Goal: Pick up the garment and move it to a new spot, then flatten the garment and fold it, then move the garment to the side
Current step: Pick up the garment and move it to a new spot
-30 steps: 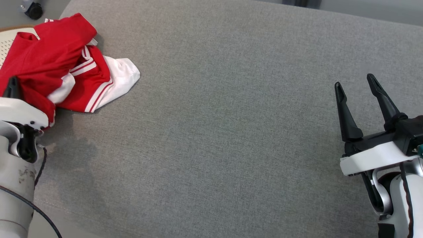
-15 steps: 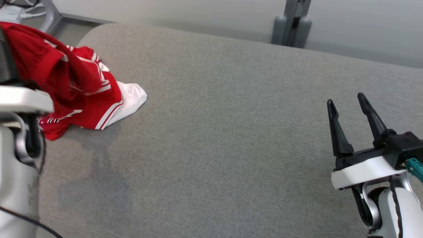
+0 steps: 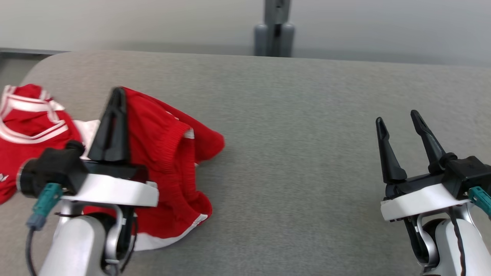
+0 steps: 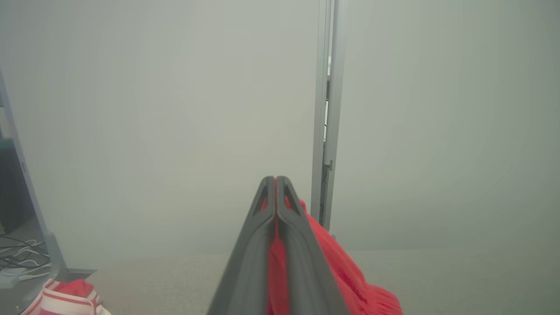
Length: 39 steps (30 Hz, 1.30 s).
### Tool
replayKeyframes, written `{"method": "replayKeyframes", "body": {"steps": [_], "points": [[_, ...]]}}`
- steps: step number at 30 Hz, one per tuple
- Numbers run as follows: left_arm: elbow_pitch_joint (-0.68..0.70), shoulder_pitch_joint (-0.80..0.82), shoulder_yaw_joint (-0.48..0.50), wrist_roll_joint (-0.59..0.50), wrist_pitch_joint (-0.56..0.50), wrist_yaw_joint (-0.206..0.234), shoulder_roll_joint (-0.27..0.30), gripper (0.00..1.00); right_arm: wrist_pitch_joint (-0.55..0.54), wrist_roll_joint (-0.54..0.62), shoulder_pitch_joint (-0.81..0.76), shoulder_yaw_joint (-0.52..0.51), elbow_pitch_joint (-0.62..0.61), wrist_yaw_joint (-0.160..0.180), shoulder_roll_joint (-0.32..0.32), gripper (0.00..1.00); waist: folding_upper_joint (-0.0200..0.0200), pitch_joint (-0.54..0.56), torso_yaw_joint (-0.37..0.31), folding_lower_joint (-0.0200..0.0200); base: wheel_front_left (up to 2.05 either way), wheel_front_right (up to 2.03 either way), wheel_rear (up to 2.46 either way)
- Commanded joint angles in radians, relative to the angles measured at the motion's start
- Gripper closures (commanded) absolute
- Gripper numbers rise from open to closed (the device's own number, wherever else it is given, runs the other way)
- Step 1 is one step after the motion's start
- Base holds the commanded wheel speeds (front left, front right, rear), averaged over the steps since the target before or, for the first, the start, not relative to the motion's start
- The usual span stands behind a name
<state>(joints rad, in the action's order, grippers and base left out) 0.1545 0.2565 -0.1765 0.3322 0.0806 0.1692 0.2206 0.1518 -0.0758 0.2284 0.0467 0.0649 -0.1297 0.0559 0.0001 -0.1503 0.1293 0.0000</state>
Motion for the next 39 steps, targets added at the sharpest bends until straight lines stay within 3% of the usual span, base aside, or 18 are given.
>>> {"method": "replayKeyframes", "body": {"steps": [1, 7, 16, 24, 31, 32, 39], "points": [[0.004, -0.008, -0.024, -0.004, -0.022, -0.005, -0.004, 1.0, 0.013, -0.01, 0.007, -0.006, 0.002, -0.002, 0.0, 0.0, -0.0001, -0.027, -0.072, 0.0, 0.0, 0.0, 0.0], [-0.062, 0.051, -0.108, -0.003, -0.067, -0.042, -0.036, 1.0, 0.038, -0.027, 0.024, 0.0, 0.023, -0.002, -0.002, 0.0, -0.0001, -0.062, -0.204, 0.0, 0.0, 0.0, 0.0], [-0.207, 0.226, -0.251, -0.014, -0.108, -0.134, -0.106, 1.0, 0.082, -0.093, 0.046, 0.015, 0.066, -0.002, -0.004, 0.0, -0.0001, -0.134, -0.419, 0.0, 0.0, 0.0, 0.0], [-0.33, 0.343, -0.297, 0.014, -0.111, -0.17, -0.144, 1.0, 0.107, -0.131, 0.058, 0.029, 0.095, -0.002, -0.004, 0.0, -0.0001, -0.187, -0.496, 0.0, 0.0, 0.0, 0.0], [-0.502, 0.439, -0.304, 0.083, -0.061, -0.189, -0.162, 1.0, 0.115, -0.147, 0.074, 0.044, 0.117, -0.002, -0.004, 0.0, -0.0001, -0.205, -0.512, 0.0, 0.0, 0.0, 0.0], [-0.55, 0.458, -0.306, 0.098, -0.035, -0.187, -0.165, 0.0, 0.116, -0.153, 0.077, 0.048, 0.125, -0.002, -0.004, 0.0, -0.0001, -0.202, -0.508, 0.0, 0.0, 0.0, 0.0], [-0.625, 0.469, -0.328, 0.135, 0.05, -0.186, -0.169, 0.0, 0.117, -0.146, 0.079, 0.042, 0.132, -0.002, -0.003, 0.0, -0.0001, -0.168, -0.459, 0.0, 0.0, 0.0, 0.0]]}}
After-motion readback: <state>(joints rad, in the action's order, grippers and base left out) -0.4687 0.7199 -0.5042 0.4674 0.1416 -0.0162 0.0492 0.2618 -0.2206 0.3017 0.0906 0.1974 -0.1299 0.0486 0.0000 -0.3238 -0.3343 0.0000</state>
